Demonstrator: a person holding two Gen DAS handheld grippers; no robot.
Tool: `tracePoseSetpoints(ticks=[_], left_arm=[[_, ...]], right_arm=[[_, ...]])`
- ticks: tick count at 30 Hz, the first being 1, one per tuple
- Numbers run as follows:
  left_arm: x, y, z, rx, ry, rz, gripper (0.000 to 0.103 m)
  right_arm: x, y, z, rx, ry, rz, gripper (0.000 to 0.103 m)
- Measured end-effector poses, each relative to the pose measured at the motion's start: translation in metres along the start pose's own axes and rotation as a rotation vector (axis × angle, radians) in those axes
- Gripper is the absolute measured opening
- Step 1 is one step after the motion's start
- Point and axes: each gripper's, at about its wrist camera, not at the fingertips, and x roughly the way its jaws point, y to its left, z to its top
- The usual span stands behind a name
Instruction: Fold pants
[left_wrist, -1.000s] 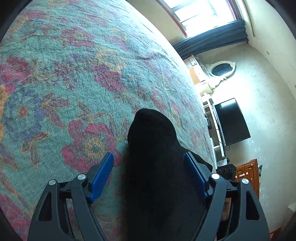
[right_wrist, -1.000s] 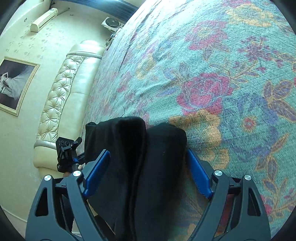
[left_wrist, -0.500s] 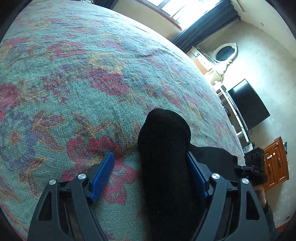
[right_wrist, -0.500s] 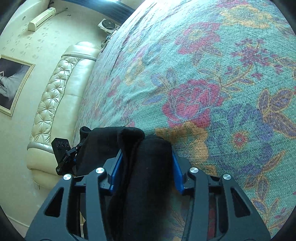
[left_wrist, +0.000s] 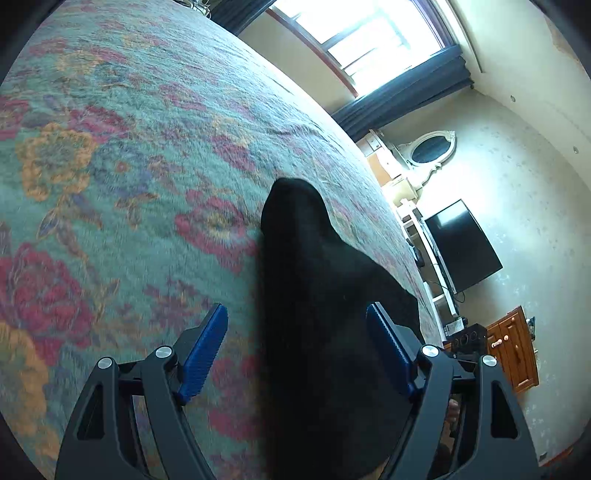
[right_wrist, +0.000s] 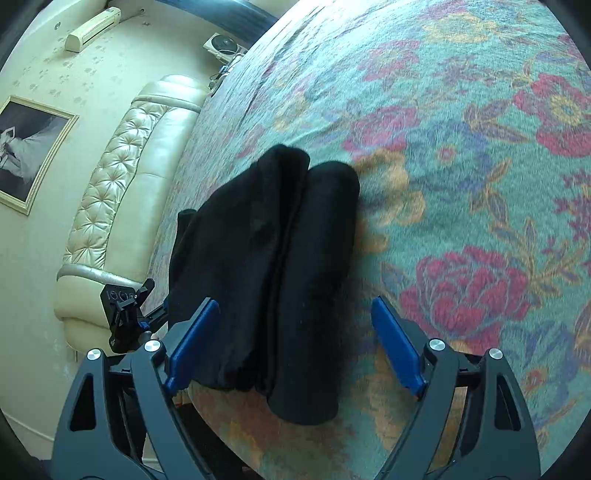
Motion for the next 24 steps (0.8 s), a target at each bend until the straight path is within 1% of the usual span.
tracePoseSetpoints(ticks=[4, 7, 9, 10, 11, 14, 17, 18, 19, 21, 22, 24], left_arm=[[-0.006, -0.012, -0.031, 0.017, 0.052, -0.008, 0.076], [0.007, -0.011, -0.039, 0.0, 0.091, 0.006, 0.076], [0.017, -0.011, -0.042, 0.013, 0.103, 0.046, 0.076], [0.021, -0.012, -0.042, 0.028, 0.104, 0.055, 0.077], [0.023, -0.013, -0.042, 0.041, 0.109, 0.064, 0.077], [0.027, -0.014, -0.044, 0.09, 0.126, 0.07, 0.077], [0.027, -0.017, -0.052, 0.159, 0.126, 0.072, 0.077], [0.026, -0.018, -0.052, 0.163, 0.128, 0.071, 0.077], [0.023, -0.02, -0.05, 0.155, 0.128, 0.067, 0.074], [0.021, -0.022, -0.047, 0.147, 0.128, 0.07, 0.063], [0.022, -0.023, -0.046, 0.133, 0.141, 0.024, 0.042], [0.021, -0.021, -0.044, 0.1, 0.14, 0.004, 0.04]], right_arm=[[0.005, 0.003, -0.021, 0.0, 0.032, 0.004, 0.085], [0.007, 0.005, -0.029, -0.016, 0.012, -0.016, 0.085], [0.008, 0.004, -0.034, -0.041, 0.005, -0.039, 0.077], [0.007, 0.002, -0.036, -0.048, 0.002, -0.06, 0.068], [0.006, 0.0, -0.038, -0.054, 0.001, -0.057, 0.064], [0.003, -0.012, -0.04, -0.037, 0.0, -0.021, 0.058], [0.001, -0.018, -0.041, -0.033, -0.008, 0.003, 0.055], [0.0, -0.018, -0.041, -0.033, -0.01, 0.003, 0.055], [-0.001, -0.018, -0.042, -0.032, -0.012, -0.001, 0.054], [-0.002, -0.015, -0.043, -0.037, -0.015, -0.013, 0.054], [-0.002, -0.014, -0.044, -0.037, -0.016, -0.014, 0.054], [-0.003, -0.012, -0.045, -0.031, -0.019, -0.016, 0.054]])
